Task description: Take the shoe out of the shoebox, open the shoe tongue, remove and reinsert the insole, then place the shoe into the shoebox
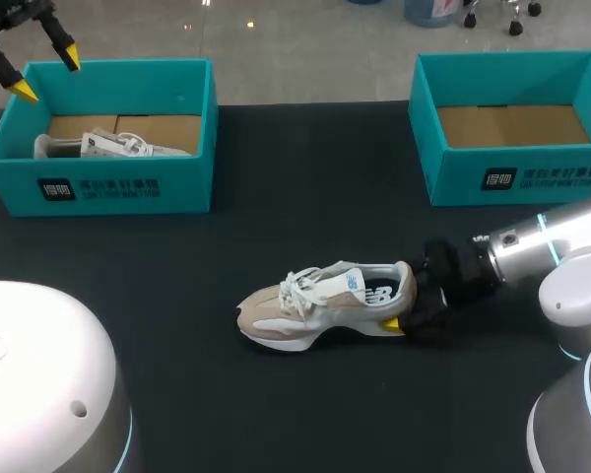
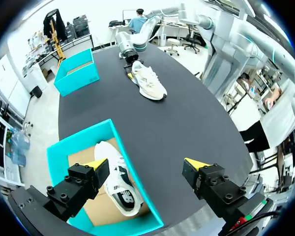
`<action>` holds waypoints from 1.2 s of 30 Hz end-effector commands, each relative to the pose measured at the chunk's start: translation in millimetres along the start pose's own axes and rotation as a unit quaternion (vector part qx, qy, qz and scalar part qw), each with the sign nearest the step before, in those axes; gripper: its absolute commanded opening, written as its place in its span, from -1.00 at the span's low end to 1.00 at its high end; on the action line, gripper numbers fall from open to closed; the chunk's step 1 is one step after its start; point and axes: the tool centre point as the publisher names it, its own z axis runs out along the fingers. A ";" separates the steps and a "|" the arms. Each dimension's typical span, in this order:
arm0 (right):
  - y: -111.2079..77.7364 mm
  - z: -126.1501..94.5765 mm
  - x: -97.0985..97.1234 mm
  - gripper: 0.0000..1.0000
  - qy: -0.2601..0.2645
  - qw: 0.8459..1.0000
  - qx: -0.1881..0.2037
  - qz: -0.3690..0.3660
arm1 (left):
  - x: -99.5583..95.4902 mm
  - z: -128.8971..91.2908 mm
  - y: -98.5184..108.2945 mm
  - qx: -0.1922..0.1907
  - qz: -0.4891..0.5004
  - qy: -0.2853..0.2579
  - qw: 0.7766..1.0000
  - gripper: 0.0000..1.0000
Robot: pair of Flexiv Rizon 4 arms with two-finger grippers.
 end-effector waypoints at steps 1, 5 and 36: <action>-2.2 5.5 1.9 -1.00 -0.001 1.000 0.001 0.000 | 12.3 17.4 -23.0 -0.046 -0.087 -0.048 0.994 1.00; -2.2 5.5 1.9 -1.00 -0.001 1.000 0.001 0.000 | 16.1 23.2 -32.4 -0.041 -0.150 -0.073 0.985 1.00; -2.2 5.5 1.9 -1.00 -0.001 1.000 0.001 0.000 | 12.6 57.9 -78.1 -0.031 -0.274 -0.117 0.954 1.00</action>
